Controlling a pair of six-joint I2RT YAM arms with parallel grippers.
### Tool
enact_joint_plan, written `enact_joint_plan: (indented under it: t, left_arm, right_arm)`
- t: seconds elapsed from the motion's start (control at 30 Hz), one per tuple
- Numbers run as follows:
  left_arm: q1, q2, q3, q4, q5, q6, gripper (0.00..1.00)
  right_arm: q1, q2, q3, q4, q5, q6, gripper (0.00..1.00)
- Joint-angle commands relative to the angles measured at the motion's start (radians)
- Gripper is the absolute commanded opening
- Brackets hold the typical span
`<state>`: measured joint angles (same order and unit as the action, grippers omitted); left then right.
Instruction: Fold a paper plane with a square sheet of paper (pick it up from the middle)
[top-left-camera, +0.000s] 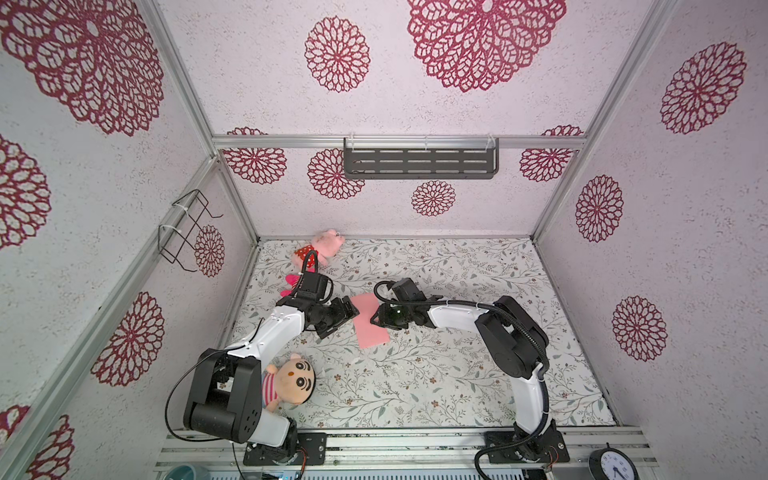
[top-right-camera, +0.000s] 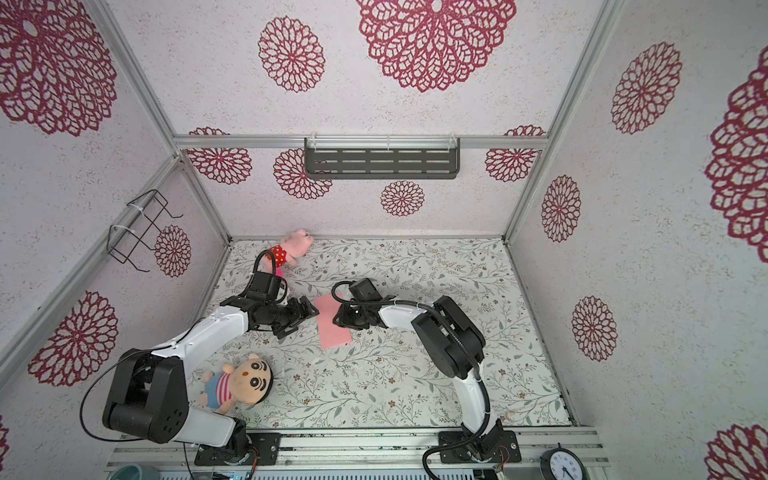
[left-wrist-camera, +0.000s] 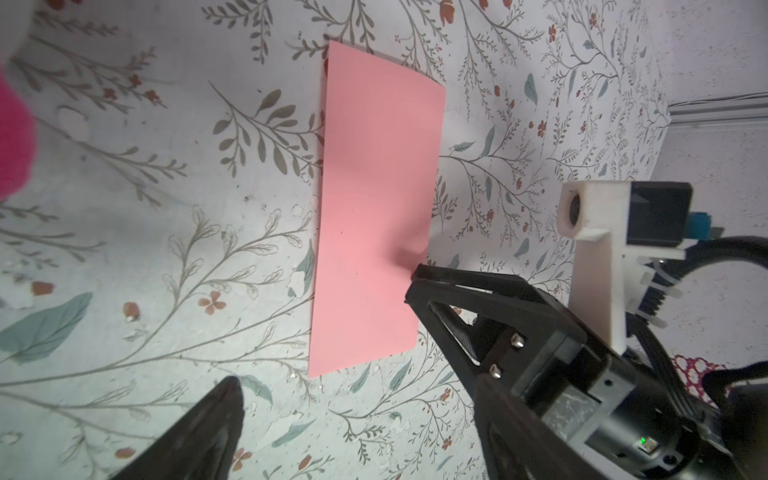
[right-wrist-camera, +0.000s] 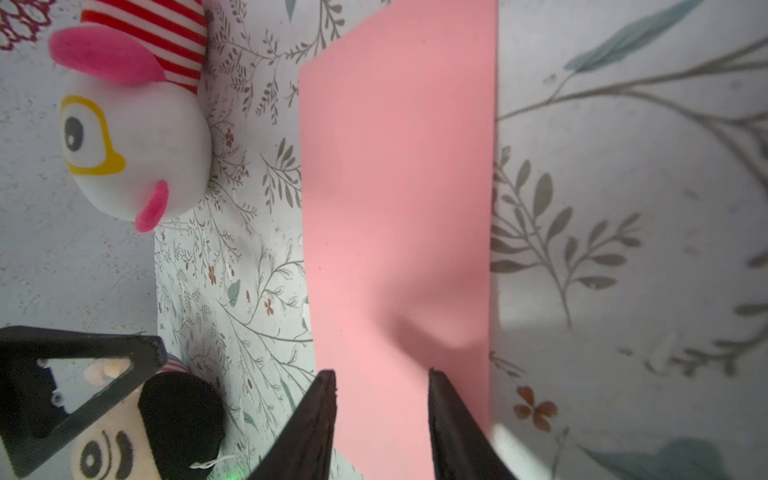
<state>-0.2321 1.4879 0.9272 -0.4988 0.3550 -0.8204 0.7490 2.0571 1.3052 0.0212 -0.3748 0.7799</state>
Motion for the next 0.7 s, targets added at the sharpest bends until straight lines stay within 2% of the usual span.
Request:
enact_joint_plan:
  t: [0.0, 0.17, 0.4, 0.67]
  left_arm:
    - [0.0, 0.024, -0.017, 0.05, 0.033, -0.013, 0.89]
    - [-0.006, 0.053, -0.023, 0.061, 0.072, -0.019, 0.88]
    - [-0.047, 0.084, -0.064, 0.099, 0.137, -0.057, 0.83]
    - [-0.075, 0.154, -0.093, 0.18, 0.177, -0.116, 0.65]
  right_arm:
    - [-0.005, 0.003, 0.011, -0.049, 0.006, 0.018, 0.41]
    - [-0.013, -0.021, -0.07, -0.111, 0.029, 0.03, 0.41]
    - [-0.034, -0.139, -0.3, -0.022, 0.009, 0.094, 0.41]
    - [-0.034, -0.148, -0.313, 0.011, -0.001, 0.115, 0.4]
